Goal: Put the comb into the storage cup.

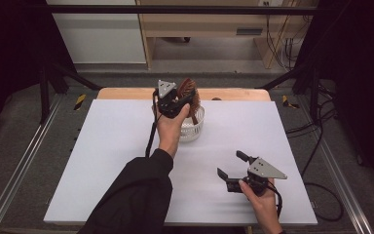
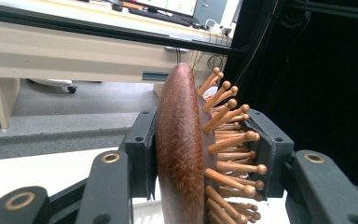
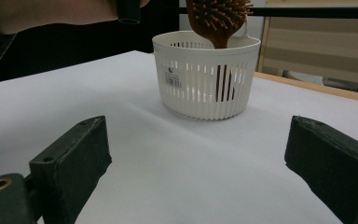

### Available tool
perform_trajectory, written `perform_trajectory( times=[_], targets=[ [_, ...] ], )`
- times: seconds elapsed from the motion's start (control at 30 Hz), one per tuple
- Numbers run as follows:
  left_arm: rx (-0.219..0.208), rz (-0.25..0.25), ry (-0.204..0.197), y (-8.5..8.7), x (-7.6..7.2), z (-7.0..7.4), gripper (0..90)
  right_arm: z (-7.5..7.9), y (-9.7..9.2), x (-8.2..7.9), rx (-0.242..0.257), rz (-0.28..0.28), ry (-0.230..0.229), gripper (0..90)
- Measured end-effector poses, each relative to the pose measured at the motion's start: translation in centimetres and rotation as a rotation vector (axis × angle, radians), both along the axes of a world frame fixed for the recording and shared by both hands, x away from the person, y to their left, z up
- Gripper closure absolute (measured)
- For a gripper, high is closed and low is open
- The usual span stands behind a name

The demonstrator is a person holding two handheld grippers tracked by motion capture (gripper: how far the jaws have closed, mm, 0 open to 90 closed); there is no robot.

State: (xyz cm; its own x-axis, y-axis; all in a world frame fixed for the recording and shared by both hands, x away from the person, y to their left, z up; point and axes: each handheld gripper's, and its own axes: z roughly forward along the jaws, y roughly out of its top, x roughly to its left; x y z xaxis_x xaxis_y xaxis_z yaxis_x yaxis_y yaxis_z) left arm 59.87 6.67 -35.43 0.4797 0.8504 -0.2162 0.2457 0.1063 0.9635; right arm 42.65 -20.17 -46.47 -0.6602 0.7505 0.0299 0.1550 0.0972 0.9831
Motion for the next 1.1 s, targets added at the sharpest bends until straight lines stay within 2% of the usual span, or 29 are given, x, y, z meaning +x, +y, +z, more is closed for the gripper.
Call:
perform_trajectory(
  times=[0.03,0.17,0.4,0.9,1.1],
  targets=[
    [0.013,-0.013,-0.002,0.1,0.0,0.1,50.0,0.0,0.0,0.0,0.000,0.000,0.001,7.0],
    [0.020,-0.025,0.002,0.5,-0.2,0.1,49.8,0.0,0.1,0.0,-0.001,-0.001,0.002,6.7],
    [0.006,-0.026,0.018,1.5,-0.1,-0.1,49.4,-0.1,0.1,0.0,-0.001,0.001,0.002,6.5],
    [0.018,-0.040,0.030,3.7,-0.2,-0.8,47.8,-0.1,0.2,0.0,-0.005,-0.001,0.006,6.0],
    [0.002,-0.043,0.040,4.2,-0.2,-1.0,47.6,-0.1,0.2,0.0,-0.005,0.000,0.006,6.0]
  ],
)
